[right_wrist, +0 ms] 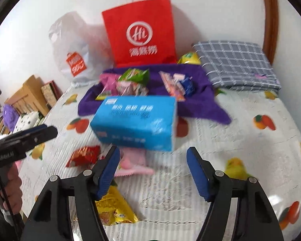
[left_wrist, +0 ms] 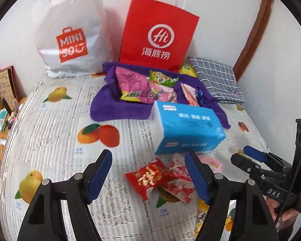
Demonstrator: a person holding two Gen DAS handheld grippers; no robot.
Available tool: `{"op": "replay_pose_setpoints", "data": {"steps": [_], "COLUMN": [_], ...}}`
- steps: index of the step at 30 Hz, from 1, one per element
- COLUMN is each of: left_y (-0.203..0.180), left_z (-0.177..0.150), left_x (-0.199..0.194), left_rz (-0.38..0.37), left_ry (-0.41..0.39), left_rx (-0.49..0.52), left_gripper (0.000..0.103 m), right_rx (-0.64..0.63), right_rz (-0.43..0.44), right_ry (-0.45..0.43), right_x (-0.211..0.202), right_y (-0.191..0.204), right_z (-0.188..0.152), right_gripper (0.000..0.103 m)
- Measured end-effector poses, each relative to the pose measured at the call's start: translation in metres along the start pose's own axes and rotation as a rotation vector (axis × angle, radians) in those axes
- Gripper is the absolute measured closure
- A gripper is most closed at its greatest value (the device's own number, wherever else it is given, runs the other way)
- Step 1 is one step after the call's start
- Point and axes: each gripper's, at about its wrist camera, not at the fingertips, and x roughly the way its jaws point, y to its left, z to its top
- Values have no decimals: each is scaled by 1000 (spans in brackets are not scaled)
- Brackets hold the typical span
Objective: Organize snacks
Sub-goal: 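Grasp the pink candy with the right tool while the left tool grasps the red packet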
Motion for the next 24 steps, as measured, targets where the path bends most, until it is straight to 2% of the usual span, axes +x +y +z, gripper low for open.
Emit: {"op": "replay_pose_setpoints", "data": {"steps": [8, 11, 13, 18, 21, 24], "left_y": [20, 23, 23, 24, 24, 22], "left_z": [-7, -8, -9, -12, -15, -17], "left_x": [16, 20, 23, 28, 30, 30], "left_rz": [15, 11, 9, 14, 15, 23], "left_ry": [45, 56, 65, 80, 88, 87], "left_rx": [-32, -35, -34, -27, -19, -2], "left_gripper": [29, 29, 29, 29, 29, 29], "right_rx": [-33, -59, -89, -94, -93, -117], "right_rz": [55, 32, 1, 8, 24, 28], "right_ry": [86, 134, 163, 201, 187, 176], "right_x": [41, 59, 69, 80, 80, 77], "right_y": [20, 24, 27, 23, 22, 23], "right_z": [6, 6, 1, -10, -13, -16], "right_gripper": [49, 59, 59, 59, 59, 65]}}
